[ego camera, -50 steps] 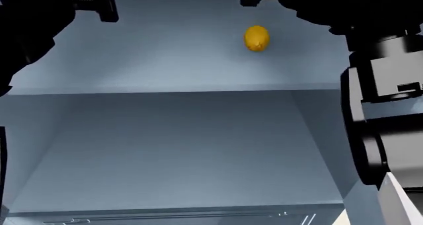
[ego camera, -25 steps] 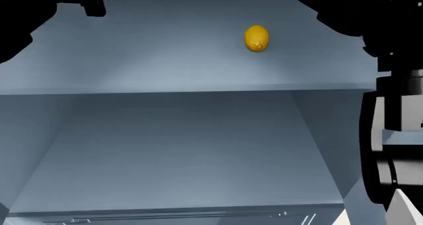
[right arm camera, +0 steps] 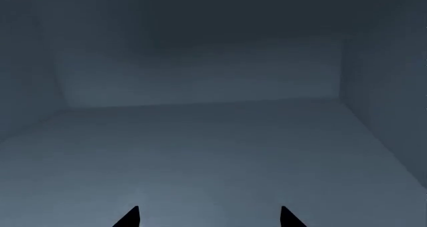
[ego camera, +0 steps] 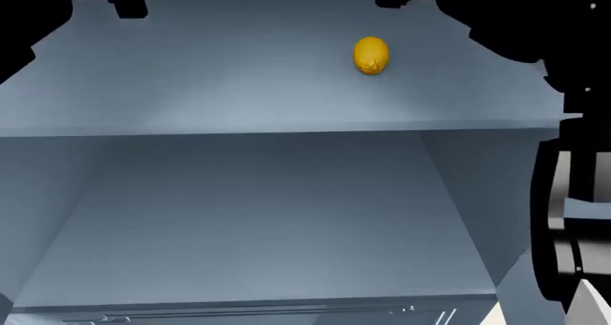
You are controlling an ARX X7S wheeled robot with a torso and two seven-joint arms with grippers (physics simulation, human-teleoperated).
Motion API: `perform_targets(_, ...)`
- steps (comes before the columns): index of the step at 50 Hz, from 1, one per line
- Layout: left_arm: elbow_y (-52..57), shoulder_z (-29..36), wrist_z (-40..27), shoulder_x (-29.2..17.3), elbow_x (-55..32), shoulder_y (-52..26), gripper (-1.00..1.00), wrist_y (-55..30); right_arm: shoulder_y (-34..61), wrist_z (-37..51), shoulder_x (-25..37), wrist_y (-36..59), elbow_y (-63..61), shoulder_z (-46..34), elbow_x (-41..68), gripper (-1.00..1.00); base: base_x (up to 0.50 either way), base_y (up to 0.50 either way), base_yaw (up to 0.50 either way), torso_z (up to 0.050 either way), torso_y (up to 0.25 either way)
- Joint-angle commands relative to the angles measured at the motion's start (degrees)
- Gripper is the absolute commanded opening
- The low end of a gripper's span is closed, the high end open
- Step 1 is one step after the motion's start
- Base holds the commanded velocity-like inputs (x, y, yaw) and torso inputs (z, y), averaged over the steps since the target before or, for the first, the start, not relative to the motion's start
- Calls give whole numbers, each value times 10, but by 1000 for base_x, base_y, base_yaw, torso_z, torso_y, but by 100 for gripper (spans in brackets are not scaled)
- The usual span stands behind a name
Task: Pick the lemon from the counter and place it in the cabinet.
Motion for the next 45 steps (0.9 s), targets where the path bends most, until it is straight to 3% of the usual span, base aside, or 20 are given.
perform_targets(1,18,-3,-5,-4,-13,1,100,-15,-6,16,3,15,-18,8,10,100,0,0,0,0,0)
perform_targets(13,126,-62,-96,-8,-108,21,100,-115,-44,86,26,130,-169,80,98,100,0,0,0,0,0)
perform_targets(29,160,-104,-158,5,-170,37,100,-157,-70,153,22,227,-271,149,195,100,0,0,0,0,0)
perform_targets(45,213,-157,-259,16,-290,64,100,-209,-84,285,18,292,-324,201,384,100,0,0,0,0,0)
